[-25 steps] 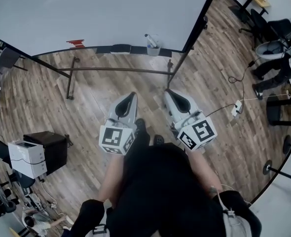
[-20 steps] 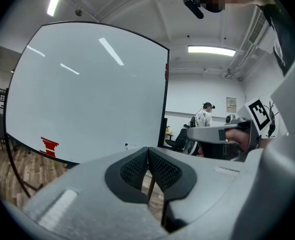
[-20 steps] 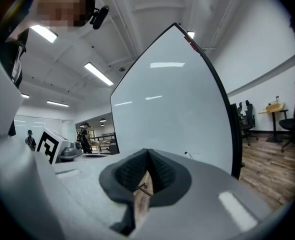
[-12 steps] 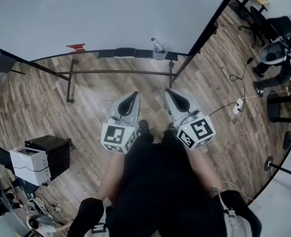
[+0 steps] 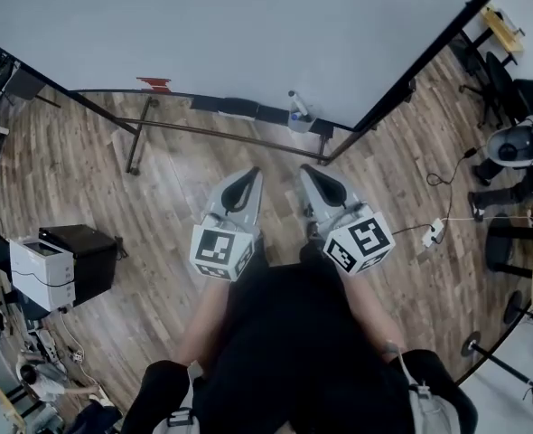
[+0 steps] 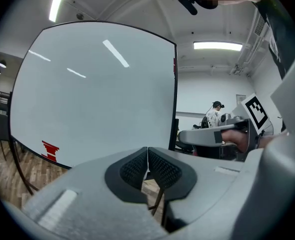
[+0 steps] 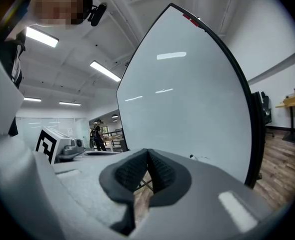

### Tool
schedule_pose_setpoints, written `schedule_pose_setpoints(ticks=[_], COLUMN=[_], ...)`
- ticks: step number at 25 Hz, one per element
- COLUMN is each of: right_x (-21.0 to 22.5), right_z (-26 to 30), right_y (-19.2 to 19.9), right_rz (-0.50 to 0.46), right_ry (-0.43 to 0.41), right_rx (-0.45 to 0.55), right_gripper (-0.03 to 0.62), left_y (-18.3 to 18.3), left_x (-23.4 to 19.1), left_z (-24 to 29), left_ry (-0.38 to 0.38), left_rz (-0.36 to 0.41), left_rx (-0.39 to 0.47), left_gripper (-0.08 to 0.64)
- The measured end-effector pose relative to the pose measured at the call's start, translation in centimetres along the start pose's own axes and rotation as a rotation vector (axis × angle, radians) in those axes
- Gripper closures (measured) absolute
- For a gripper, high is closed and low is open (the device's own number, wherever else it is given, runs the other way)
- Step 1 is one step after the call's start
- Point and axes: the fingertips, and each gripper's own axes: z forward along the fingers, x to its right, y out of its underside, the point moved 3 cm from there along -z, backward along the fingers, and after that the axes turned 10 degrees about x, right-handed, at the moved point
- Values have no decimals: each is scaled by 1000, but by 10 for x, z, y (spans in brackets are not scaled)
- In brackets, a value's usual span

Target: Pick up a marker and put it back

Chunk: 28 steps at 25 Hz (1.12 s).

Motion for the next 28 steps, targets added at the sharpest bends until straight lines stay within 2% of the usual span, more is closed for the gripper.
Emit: schedule_pose_setpoints(ticks=[8,15,21,28], right_x=[72,115,149,171], right_z=[-11,-19,-41,-56], right_y=[-20,-29,-32,-41], right_rz=[31,36,25,-6], right_ry=[-120,-209,-231,-211], right_rx=[-7,-18,-50,-57], right_gripper=[591,591,591,591], left_y=[-1,10,35,57], left_x=[38,60,76,65], left_z=[45,75,107,128], left_ry=[-161,-264,-288,-309], left_rz=[33,31,19,-3], left_rx=[15,14,-22,-44], left_gripper=[546,546,545,545])
